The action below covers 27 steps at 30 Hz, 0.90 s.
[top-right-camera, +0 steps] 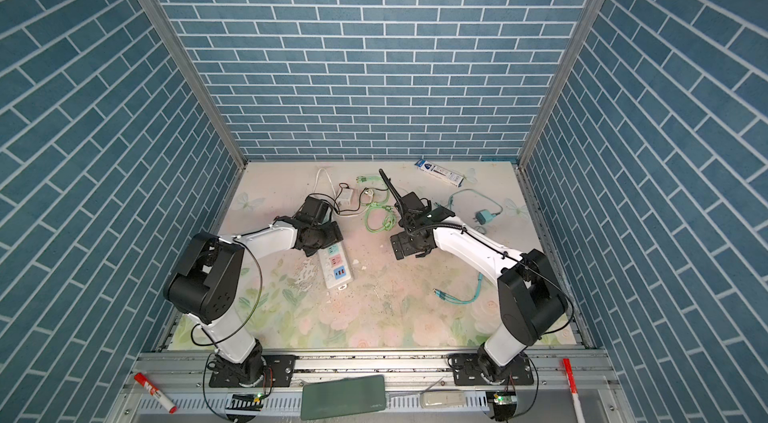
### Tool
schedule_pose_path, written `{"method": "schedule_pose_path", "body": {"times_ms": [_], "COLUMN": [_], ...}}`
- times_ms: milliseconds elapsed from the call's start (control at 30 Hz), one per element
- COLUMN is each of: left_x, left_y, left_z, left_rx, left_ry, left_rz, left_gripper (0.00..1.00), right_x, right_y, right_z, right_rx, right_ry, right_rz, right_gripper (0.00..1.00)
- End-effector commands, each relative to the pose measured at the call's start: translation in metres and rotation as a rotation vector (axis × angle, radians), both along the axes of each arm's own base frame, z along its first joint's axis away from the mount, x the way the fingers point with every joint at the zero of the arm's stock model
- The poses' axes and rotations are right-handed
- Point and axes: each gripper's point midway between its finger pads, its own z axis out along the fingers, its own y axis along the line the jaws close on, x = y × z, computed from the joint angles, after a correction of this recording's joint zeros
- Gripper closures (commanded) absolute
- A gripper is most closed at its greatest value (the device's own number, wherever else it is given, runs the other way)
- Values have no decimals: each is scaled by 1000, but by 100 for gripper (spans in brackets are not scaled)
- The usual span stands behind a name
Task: Insert the plug
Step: 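Drag the power strip toward the table centre, turning it crosswise, with the left gripper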
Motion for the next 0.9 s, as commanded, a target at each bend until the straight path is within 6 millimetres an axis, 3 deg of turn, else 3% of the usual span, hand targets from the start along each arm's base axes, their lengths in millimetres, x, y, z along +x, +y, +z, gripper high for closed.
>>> {"method": "schedule_pose_path", "body": {"times_ms": [0, 200, 333, 633, 867], "left_x": [-31, -26, -21, -14, -9], "left_y": [-16, -27, -31, -31, -28], "left_z": [-34, -41, -39, -24, 3], "left_rx": [-55, -55, -50, -17, 31], "left_ry": [117, 131, 130, 98, 57], "left_rz": [40, 33, 28, -20, -68], "left_gripper": [36, 30, 15, 0, 0], "right_x": [1, 2, 3, 1, 3], "right_y": [9, 19, 21, 30, 35], "right_z": [8, 4, 0, 0, 0], "right_rx": [36, 69, 77, 126, 138], "right_ry": [-5, 12, 21, 26, 28], "right_rz": [16, 27, 25, 43, 46], "right_gripper": [1, 1, 1, 1, 1]}}
